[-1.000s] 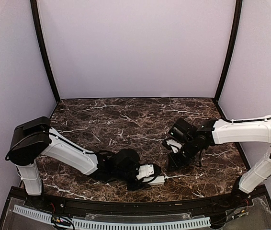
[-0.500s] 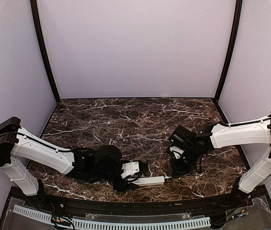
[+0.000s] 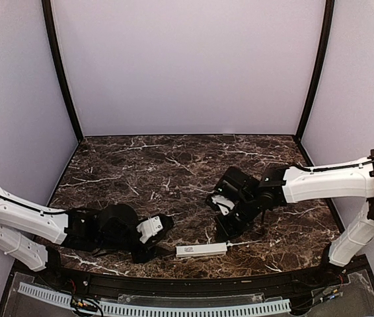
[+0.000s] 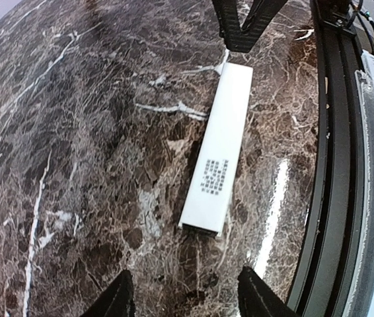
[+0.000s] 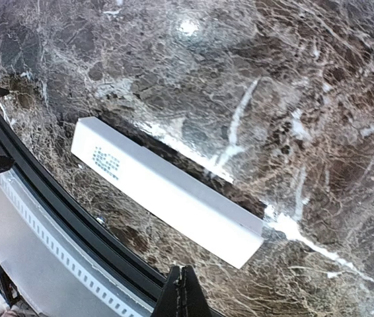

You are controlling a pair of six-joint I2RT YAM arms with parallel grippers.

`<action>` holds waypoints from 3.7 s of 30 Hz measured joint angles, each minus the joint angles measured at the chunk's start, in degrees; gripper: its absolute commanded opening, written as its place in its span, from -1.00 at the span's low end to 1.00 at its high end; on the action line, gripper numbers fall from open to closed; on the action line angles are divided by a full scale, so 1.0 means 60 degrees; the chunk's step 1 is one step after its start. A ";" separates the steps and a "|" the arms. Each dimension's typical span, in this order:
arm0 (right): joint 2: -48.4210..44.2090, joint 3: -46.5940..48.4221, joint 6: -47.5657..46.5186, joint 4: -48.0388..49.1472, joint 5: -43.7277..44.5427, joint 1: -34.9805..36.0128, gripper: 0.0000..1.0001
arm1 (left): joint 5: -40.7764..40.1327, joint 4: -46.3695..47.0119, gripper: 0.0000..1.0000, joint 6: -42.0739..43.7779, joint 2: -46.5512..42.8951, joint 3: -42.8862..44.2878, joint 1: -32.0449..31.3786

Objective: Load the batteries into the remote control
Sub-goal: Load the battery cover onto the remote control without the battery cover.

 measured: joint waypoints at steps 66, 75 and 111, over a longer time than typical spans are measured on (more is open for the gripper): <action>0.1581 -0.0069 0.0517 -0.1217 0.1370 -0.0098 -1.00 | 0.1013 0.2058 -0.03 0.2940 0.4047 0.1286 0.0073; 0.1949 0.0226 0.0834 -0.1472 0.1767 0.0321 -1.00 | 0.1209 0.1945 -0.20 0.2776 0.4149 0.1410 0.0076; 0.2656 0.1129 0.0980 -0.2415 0.2510 0.0714 -1.00 | 0.1315 0.1993 -0.21 0.2546 0.4226 0.1421 0.0102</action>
